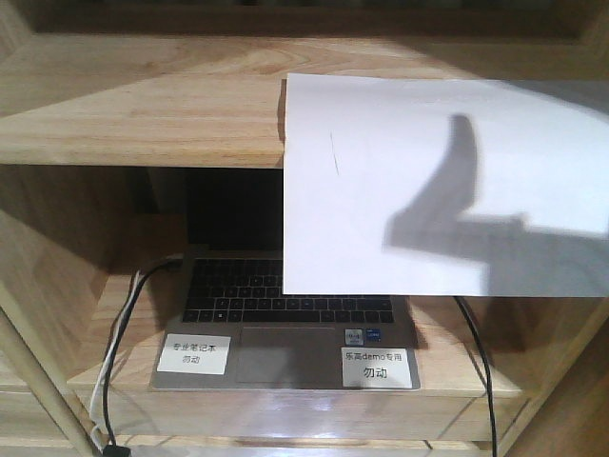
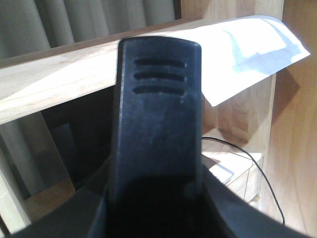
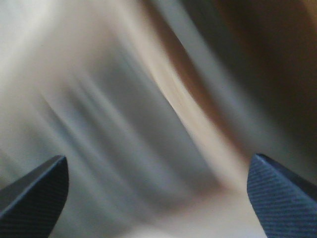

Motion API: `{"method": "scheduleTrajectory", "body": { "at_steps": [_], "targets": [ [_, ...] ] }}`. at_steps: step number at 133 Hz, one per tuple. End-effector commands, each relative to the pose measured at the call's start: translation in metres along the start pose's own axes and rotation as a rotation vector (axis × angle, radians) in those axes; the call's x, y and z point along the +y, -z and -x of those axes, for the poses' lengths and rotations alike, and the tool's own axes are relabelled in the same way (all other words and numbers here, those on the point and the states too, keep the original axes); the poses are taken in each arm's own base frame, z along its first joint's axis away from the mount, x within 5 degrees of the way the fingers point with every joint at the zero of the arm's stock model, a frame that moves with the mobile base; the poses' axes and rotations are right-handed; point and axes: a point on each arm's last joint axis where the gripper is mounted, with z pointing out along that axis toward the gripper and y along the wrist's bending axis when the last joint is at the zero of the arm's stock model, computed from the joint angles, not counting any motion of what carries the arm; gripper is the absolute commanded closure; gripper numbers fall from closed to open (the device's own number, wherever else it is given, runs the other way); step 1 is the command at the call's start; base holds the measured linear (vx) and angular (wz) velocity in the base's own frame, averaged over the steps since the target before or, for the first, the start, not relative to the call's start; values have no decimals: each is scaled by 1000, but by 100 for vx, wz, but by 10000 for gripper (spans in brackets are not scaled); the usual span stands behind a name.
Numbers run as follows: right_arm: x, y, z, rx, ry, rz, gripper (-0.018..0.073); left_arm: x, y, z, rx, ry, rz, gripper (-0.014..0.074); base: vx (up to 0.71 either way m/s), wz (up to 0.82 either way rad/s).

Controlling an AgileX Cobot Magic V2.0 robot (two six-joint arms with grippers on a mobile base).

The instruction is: Grab stapler and paper to desk for stapling

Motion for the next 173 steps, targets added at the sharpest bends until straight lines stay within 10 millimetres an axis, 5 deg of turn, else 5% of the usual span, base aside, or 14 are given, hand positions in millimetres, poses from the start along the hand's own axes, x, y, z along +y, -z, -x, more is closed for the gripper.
{"method": "scheduleTrajectory", "body": {
  "at_steps": [1, 21, 38, 71, 131, 173],
  "targets": [
    [9, -4, 8, -110, -289, 157, -133, 2, 1, 16, -115, 15, 14, 603, 0, 0],
    [3, -7, 0, -150, -547, 343, -119, 2, 1, 16, -115, 15, 14, 603, 0, 0],
    [-2, -8, -12, -138, -528, 454, -109, 2, 1, 16, -115, 15, 14, 603, 0, 0],
    [-29, -1, -39, -77, -533, 402, -100, 2, 1, 16, -115, 15, 14, 603, 0, 0],
    [-100, 58, -102, -38, -580, 307, -84, 2, 1, 16, -115, 15, 14, 603, 0, 0],
    [-127, 85, -126, -28, -619, 313, -68, 2, 1, 16, -115, 15, 14, 603, 0, 0]
  ]
}}
